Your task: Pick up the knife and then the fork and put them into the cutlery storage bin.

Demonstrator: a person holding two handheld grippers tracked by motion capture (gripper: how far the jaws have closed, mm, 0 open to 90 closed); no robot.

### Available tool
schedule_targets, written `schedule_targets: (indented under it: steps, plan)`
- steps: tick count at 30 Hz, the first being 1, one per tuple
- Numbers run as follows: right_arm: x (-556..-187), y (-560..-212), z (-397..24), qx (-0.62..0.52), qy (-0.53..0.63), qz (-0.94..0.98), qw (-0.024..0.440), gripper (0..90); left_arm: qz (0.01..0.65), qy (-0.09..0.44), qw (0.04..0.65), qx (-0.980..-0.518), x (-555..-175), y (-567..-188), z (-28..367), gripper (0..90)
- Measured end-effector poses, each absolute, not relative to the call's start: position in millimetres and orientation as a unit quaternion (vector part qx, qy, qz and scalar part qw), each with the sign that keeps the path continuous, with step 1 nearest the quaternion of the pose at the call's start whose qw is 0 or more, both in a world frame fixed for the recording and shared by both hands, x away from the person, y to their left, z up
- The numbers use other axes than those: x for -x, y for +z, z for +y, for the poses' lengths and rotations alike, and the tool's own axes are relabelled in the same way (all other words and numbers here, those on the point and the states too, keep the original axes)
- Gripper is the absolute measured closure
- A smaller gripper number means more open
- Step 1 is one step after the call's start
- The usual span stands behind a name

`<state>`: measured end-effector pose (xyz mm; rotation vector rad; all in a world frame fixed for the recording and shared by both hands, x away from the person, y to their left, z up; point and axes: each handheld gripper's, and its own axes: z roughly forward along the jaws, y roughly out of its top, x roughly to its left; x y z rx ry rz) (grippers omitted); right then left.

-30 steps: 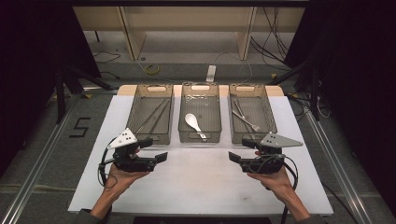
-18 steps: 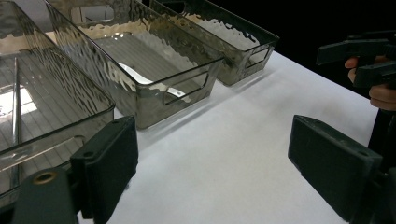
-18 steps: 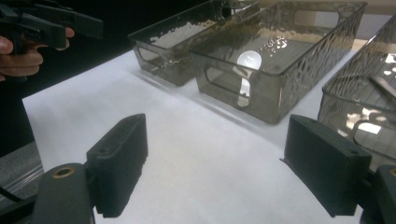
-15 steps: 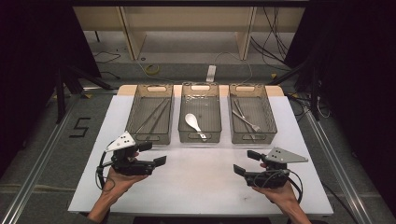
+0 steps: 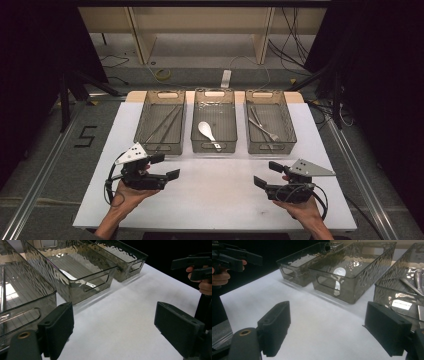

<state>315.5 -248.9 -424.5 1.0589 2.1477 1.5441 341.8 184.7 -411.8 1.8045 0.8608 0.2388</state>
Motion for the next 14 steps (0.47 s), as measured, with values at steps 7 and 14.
schedule_targets:
  steps: [7, 14]
  plan:
    - [-315.6, -424.7, -248.3, -0.368, 0.535, 0.746, 0.147, 21.6, 0.362, 0.101, 0.536, -0.756, -341.8, -411.2, 185.3, 15.5]
    - [-315.5, -424.6, -248.2, -0.368, 0.535, 0.746, 0.147, 21.6, 0.363, 0.102, 0.535, -0.756, -342.2, -411.5, 185.3, 15.5]
